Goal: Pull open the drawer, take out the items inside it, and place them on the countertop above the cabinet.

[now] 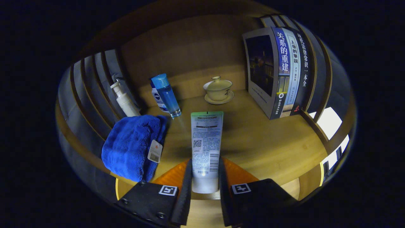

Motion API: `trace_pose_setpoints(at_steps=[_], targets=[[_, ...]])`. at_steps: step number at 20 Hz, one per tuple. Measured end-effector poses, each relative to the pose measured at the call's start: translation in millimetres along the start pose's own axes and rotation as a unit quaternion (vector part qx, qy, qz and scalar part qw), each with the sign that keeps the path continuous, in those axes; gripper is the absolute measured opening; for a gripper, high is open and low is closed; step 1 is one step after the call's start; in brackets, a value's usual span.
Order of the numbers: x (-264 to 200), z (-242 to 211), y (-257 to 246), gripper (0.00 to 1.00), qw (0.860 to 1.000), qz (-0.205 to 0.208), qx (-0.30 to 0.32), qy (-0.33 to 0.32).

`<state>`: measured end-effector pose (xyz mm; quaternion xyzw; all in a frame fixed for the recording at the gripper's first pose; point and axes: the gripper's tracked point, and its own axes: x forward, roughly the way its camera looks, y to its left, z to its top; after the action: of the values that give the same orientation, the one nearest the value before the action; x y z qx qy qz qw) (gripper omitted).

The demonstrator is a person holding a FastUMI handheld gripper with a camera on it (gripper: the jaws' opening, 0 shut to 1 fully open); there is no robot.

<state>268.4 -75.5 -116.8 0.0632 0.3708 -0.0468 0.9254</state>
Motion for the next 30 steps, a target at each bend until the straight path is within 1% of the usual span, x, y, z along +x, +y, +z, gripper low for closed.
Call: trace_pose_setpoints(at_steps=[2,3,5,6,7,10,12,14,17,21,23,26,28,30], targets=[[0.9,-9.5,2.3,0.52,1.000,0.002,-0.009,0.012],[1.7,-6.4,2.4,0.53,1.000,-0.001,-0.014,0.001],[-1.7,-2.3,8.9,0.62,1.000,0.008,-0.014,-0.012],[-4.1,-1.9,11.7,0.72,1.000,0.012,-0.012,-0.014],[-7.0,0.1,13.7,0.77,1.000,0.014,-0.012,-0.019],[-13.7,11.0,7.7,0.90,0.999,0.000,-0.016,-0.044],[-24.9,20.6,5.4,0.99,0.998,-0.002,-0.018,-0.067],[-42.4,28.9,4.1,0.99,0.995,0.001,-0.026,-0.094],[-87.6,37.8,4.2,0.99,0.989,0.014,-0.033,-0.141],[-150.5,28.1,4.2,0.98,0.978,0.028,-0.062,-0.196],[-179.5,19.2,1.8,0.98,0.972,0.031,-0.076,-0.221],[-223.5,-3.5,-5.5,0.99,0.963,0.031,-0.079,-0.256],[-251.0,-22.8,-16.8,0.99,0.957,0.019,-0.081,-0.278],[-264.6,-46.0,-32.5,0.98,0.953,-0.004,-0.079,-0.294]])
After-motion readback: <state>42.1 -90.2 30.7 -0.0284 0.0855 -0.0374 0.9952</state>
